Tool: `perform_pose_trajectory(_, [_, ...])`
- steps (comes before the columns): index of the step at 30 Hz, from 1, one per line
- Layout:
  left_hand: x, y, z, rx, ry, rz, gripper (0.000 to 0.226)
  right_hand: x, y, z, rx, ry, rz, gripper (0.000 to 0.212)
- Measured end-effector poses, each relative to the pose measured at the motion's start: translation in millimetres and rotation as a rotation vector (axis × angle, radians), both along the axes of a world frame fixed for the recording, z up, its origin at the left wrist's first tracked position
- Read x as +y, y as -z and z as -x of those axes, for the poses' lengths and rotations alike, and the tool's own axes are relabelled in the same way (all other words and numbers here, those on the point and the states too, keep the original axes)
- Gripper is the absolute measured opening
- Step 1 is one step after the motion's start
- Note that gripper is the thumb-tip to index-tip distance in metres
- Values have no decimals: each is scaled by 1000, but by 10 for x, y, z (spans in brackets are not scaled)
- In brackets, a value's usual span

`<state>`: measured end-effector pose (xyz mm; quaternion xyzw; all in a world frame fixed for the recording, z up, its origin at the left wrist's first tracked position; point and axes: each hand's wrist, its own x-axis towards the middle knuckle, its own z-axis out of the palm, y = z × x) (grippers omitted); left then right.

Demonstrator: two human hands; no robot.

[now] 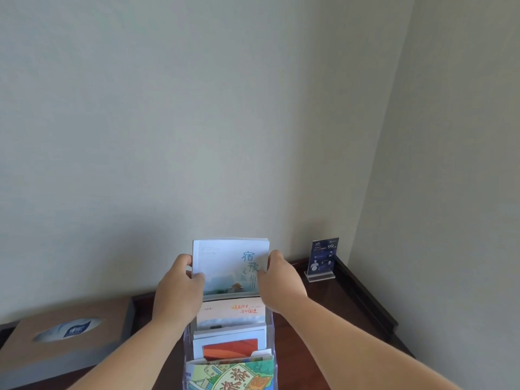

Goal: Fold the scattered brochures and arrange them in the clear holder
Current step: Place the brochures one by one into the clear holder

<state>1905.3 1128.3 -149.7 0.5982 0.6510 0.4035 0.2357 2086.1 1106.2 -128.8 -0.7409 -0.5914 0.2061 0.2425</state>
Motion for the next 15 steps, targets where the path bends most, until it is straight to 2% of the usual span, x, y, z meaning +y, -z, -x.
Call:
perform_pose_trajectory(11, [-43, 38, -30, -28, -3, 64, 19, -7, 36, -2, -155, -39, 80, 29])
perform_pose_trajectory(15, [-55, 50, -35, -26, 15, 58, 20, -31, 27, 16, -83, 2, 62, 26])
